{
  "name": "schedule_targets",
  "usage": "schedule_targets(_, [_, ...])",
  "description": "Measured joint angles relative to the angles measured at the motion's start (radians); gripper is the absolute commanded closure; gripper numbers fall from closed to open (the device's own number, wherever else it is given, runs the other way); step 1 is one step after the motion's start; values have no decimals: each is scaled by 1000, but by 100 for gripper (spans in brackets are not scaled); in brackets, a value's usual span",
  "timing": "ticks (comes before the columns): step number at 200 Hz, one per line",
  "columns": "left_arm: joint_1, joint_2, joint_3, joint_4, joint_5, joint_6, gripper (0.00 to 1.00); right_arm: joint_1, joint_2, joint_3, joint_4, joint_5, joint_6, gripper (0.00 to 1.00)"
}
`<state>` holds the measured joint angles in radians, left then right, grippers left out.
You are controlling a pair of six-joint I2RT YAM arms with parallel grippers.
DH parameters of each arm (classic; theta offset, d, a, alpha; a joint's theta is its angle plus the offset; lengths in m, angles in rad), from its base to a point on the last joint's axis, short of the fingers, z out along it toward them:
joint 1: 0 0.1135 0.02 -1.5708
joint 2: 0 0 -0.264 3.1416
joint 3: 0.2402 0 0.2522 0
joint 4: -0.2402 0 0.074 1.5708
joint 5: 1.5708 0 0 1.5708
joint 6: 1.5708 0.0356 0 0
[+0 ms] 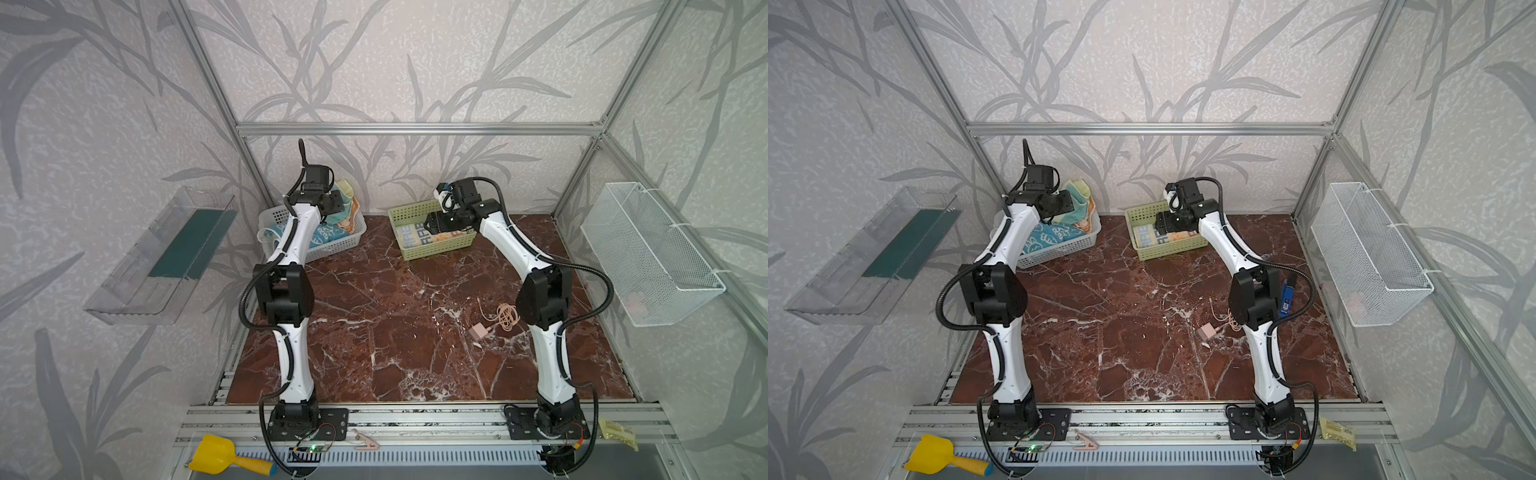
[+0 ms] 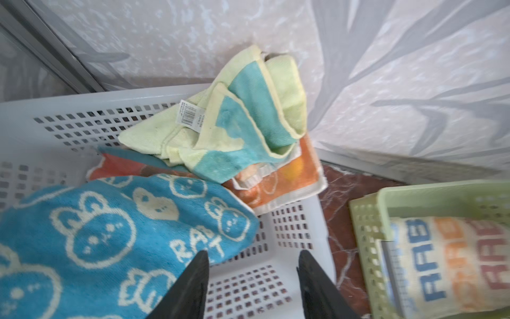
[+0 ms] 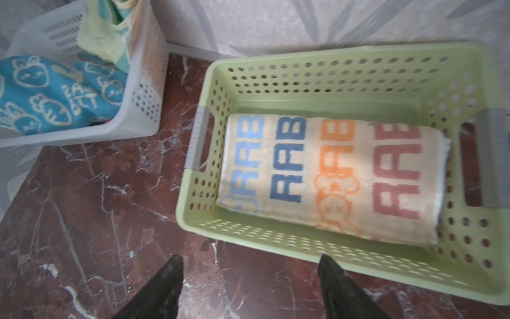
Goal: Fold and stack the towels
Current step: 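Grasp the yellow-green towel in the white basket with left gripper while right gripper withdraws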
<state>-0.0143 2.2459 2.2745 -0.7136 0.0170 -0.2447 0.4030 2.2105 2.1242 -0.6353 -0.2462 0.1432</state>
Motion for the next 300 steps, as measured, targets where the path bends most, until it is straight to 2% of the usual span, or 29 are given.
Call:
schedule_targets(20, [4,140,183,-66,3,45,42,30,-72,-171,102,-10,18,25])
schedule_targets(37, [3,212,254,-64,40,48,40,35,-107,-282,171,-19,42,25])
schedule_targets(66, [6,258,260,23,109,-4,39,29,-116,-375,234,-22,70,25])
schedule_targets(100, [15,318,262,187,168,-93,39,26,-117,-395,256,-20,73,26])
schedule_targets(140, [32,397,257,303,178,-204,38,26,-118,-399,270,-20,73,26])
schedule_targets(152, [39,404,238,336,188,-241,45,26,-118,-400,270,-19,73,26])
schedule_targets(164, [48,404,217,372,201,-278,57,26,-118,-402,272,-17,73,27])
schedule_targets(182, [61,404,187,435,226,-324,83,26,-119,-412,272,-16,73,28])
schedule_targets(197, [72,397,145,488,242,-356,100,26,-119,-421,273,-15,73,28])
schedule_targets(257, [94,265,-101,600,278,-379,100,26,-172,-453,272,-6,74,30])
schedule_targets(300, [93,-29,-289,613,317,-320,100,39,-271,-497,271,3,77,30])
